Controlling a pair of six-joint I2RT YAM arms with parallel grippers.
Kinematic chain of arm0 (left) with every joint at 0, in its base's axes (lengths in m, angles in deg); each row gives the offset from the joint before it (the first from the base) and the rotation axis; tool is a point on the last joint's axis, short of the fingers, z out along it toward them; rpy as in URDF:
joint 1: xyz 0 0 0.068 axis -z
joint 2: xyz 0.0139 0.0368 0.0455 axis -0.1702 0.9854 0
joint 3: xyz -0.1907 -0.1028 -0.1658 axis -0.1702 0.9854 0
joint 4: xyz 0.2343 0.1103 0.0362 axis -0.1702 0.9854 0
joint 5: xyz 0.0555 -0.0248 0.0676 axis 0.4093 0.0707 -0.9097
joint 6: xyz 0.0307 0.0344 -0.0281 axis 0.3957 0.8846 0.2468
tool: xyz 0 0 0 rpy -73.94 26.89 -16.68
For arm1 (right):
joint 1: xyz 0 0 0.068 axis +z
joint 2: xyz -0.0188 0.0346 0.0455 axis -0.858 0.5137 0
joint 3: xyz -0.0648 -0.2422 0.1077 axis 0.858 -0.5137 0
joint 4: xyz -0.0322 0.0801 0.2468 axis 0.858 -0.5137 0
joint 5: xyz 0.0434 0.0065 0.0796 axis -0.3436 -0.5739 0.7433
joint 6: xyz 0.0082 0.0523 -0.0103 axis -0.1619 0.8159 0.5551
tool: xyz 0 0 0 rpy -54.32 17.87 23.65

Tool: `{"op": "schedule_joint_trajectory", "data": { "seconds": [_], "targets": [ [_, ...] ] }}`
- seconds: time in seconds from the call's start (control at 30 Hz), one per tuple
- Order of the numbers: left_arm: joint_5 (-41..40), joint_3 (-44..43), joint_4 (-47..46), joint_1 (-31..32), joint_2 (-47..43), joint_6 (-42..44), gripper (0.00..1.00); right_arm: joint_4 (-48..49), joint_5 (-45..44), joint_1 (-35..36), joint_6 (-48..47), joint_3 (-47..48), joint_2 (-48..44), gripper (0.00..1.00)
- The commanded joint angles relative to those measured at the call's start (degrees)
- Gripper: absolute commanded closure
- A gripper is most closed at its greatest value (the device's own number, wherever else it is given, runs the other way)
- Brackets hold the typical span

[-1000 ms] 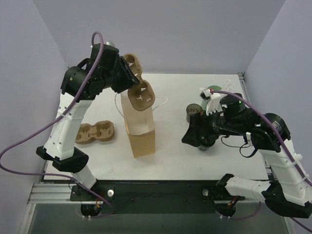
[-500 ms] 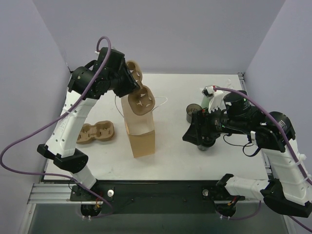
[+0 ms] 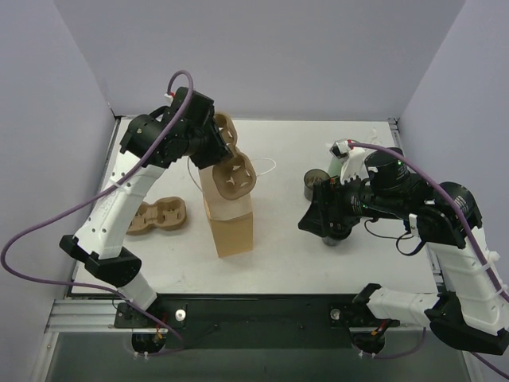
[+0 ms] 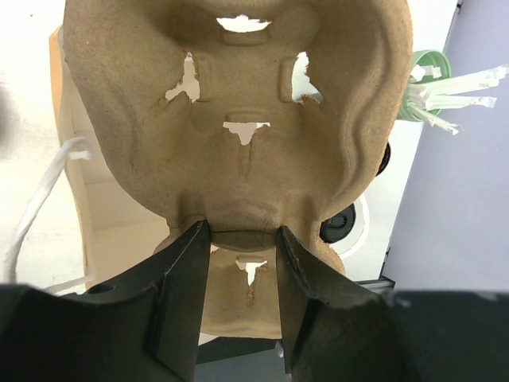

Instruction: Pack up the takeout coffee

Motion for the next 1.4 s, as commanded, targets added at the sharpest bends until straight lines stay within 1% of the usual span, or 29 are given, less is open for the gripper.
{"op": "schedule_joint_trajectory", "data": {
  "seconds": [0.0,0.33,0.53,0.8,1.37],
  "targets": [
    [-1.3,2.0,12.3,0.2,-3.7,-1.0,0.83,-4.6,-1.0,-0.3,0.8,1.5,0.0,0.18],
    [-2.2,7.8,12.3,0.2,-6.4,-1.0,0.84,-4.7,-0.8,-0.3,0.6,1.4,0.3,0.18],
    [-1.1,7.9,12.2,0.4,-6.0,-1.0,0.85,-4.6,-0.7,-0.3,0.9,1.7,0.6,0.18],
    [-1.1,13.3,12.3,0.6,-7.1,-0.7,0.88,-4.6,-0.9,-0.3,1.3,1.4,0.2,0.18],
    [-1.6,15.0,12.3,0.8,-4.6,1.7,0.88,-4.6,-0.6,-0.3,2.4,1.4,0.2,0.18]
  ]
}}
